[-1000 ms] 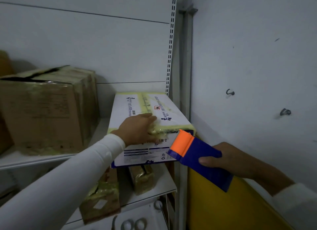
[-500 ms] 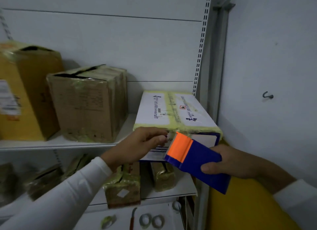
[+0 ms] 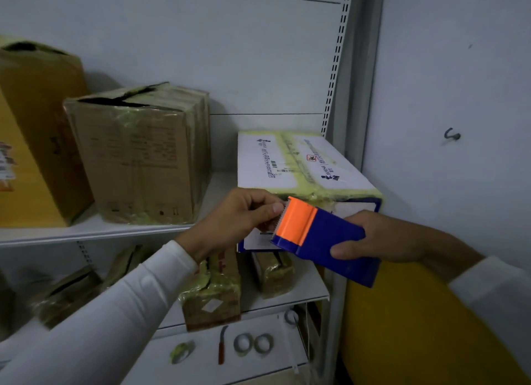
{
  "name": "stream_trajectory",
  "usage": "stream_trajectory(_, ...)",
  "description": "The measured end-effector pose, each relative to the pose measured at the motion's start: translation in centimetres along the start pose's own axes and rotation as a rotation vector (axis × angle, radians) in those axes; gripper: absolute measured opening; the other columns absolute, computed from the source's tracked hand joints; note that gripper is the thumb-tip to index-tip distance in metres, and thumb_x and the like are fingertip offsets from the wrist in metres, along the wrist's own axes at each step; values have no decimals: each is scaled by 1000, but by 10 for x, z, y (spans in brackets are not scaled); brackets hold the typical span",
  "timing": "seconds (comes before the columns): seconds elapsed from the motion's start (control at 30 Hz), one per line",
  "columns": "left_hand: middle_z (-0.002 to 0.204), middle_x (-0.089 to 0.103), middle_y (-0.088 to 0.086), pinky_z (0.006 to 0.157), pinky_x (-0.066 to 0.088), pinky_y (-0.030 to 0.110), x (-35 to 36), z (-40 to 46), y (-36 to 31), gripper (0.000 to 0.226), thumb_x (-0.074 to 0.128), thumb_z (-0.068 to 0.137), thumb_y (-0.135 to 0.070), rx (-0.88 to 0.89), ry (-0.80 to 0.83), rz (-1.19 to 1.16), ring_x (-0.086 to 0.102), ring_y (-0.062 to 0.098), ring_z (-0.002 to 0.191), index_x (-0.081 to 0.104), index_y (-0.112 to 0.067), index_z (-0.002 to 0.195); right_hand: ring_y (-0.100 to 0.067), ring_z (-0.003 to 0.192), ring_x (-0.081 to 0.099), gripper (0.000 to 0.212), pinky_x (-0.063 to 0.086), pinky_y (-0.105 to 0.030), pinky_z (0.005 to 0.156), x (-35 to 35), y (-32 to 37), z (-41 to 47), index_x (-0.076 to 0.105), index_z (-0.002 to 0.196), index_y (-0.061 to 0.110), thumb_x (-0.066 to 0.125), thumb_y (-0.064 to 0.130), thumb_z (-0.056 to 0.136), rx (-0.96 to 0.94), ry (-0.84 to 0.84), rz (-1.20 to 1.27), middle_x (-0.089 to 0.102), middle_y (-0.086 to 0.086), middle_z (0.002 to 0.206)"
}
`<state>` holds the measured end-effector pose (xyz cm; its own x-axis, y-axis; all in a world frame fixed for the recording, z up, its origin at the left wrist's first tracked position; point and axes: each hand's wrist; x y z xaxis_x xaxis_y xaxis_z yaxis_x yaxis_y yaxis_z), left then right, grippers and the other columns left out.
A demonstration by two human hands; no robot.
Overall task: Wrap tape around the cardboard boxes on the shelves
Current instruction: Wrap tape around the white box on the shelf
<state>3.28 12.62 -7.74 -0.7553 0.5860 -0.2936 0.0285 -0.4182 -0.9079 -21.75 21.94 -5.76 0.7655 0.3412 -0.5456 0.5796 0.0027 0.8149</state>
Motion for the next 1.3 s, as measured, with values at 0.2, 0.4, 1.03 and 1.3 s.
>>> stream_trajectory(0.2,78,65,13,63,51,20,-11,-2,12,27,56,86,-14,-25,-20,-195,60,13,67,63,9,100,-19,87,72,48,56,-27,71,-1,13,10,66,103,10,73,45,71,46,-1,-87,75,-3,97)
stream_trajectory(0.4,71,67,6,60,51,21,-21,-2,8,8,59,89,-5,-11,-112,-83,59,11,61,67,-3,91,-16,88,71,50,56,-28,74,-10,34,24,68,99,16,71,54,67,21,44,-205,75,1,97)
stream_trajectory(1.03,67,63,2,57,47,24,-63,-12,35,14,58,91,-11,-76,-425,-10,54,15,60,64,1,88,-31,83,72,55,54,-34,71,-96,52,2,75,90,8,79,58,67,196,67,-355,77,-9,88)
stream_trajectory(1.3,72,65,3,60,49,25,-43,-1,48,13,56,93,-14,-187,-434,64,56,11,60,65,-8,85,-20,68,71,34,50,-24,59,-96,53,1,75,77,14,76,47,72,258,22,-363,76,-6,79)
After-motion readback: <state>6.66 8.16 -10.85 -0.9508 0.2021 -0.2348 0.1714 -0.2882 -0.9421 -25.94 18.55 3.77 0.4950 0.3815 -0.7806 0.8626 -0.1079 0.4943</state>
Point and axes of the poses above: each hand's wrist, its own z-axis towards the middle knuckle, its own x-axis out of the palm, y = z × x
